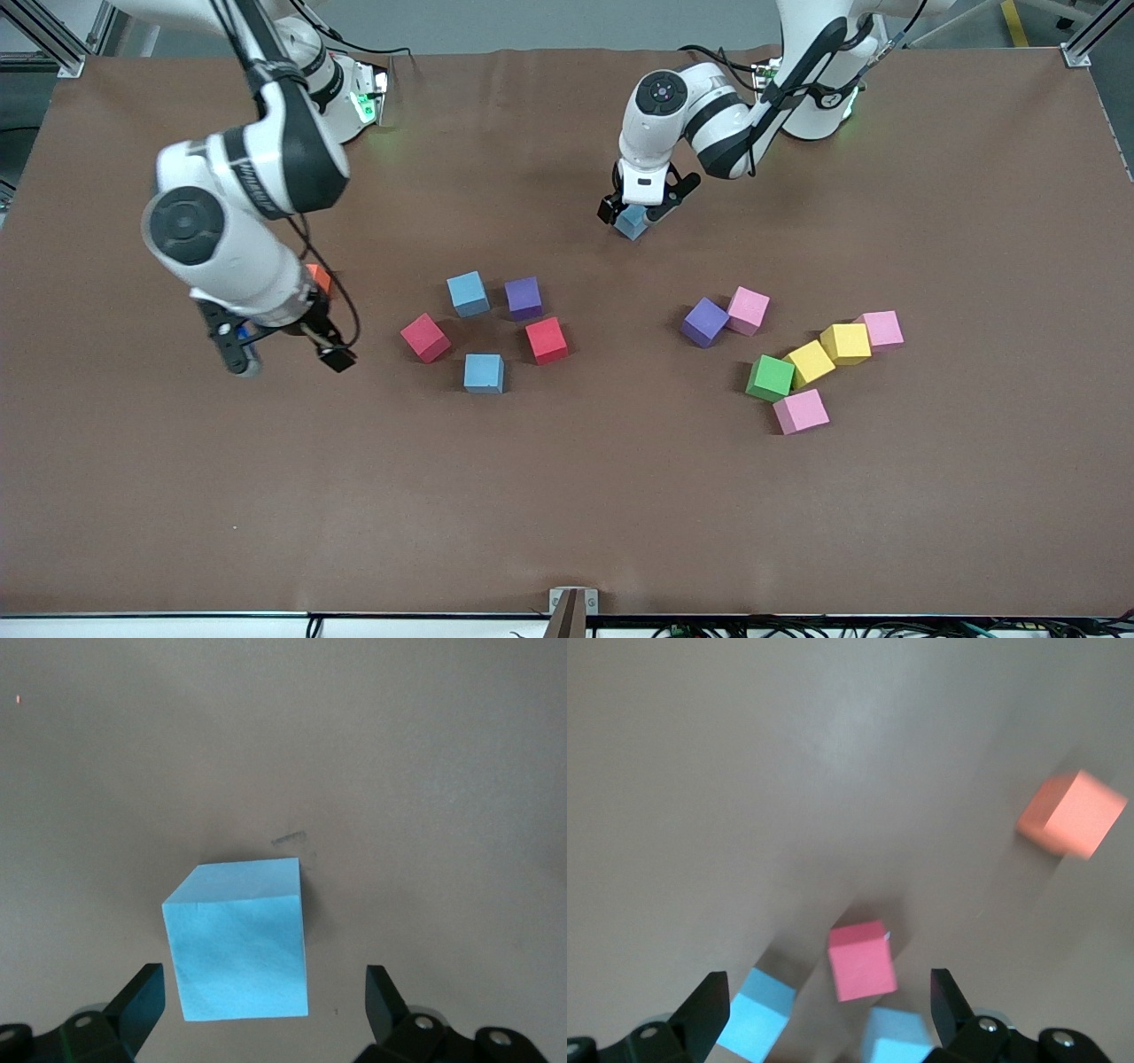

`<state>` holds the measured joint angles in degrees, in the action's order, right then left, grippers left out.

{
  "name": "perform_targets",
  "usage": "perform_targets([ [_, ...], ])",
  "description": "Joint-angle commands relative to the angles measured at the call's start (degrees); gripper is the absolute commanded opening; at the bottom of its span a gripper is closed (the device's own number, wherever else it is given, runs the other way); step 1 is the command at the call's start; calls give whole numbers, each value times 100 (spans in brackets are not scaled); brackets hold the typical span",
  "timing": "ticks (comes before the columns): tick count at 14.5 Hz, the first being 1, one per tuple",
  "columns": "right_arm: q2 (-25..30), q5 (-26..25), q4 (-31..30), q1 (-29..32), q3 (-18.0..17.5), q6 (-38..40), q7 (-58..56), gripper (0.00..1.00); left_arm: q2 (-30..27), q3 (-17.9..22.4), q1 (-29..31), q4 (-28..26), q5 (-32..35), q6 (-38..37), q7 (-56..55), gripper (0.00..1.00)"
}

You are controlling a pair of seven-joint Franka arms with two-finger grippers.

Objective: Arrange 11 blocks into digit 3
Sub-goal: 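Grasp a purple cube with the right gripper while the left gripper lifts, then place the blue cube centrally with the left gripper while the right places purple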

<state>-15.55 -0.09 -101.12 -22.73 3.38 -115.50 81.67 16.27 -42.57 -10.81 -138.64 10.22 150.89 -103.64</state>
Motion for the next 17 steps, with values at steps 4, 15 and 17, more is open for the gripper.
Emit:
perform_targets([
  [4,-88,316,-733,-767,40,-999,2025,100,52,3,9,-14,182,28,-139,100],
  [15,-1142,316,-848,-2209,49,-1986,3829,100,473,292,-18,21,962,28,-638,84],
  [17,-1151,316,-848,-2306,49,-1986,3900,100,474,311,-27,126,1113,19,-841,56],
])
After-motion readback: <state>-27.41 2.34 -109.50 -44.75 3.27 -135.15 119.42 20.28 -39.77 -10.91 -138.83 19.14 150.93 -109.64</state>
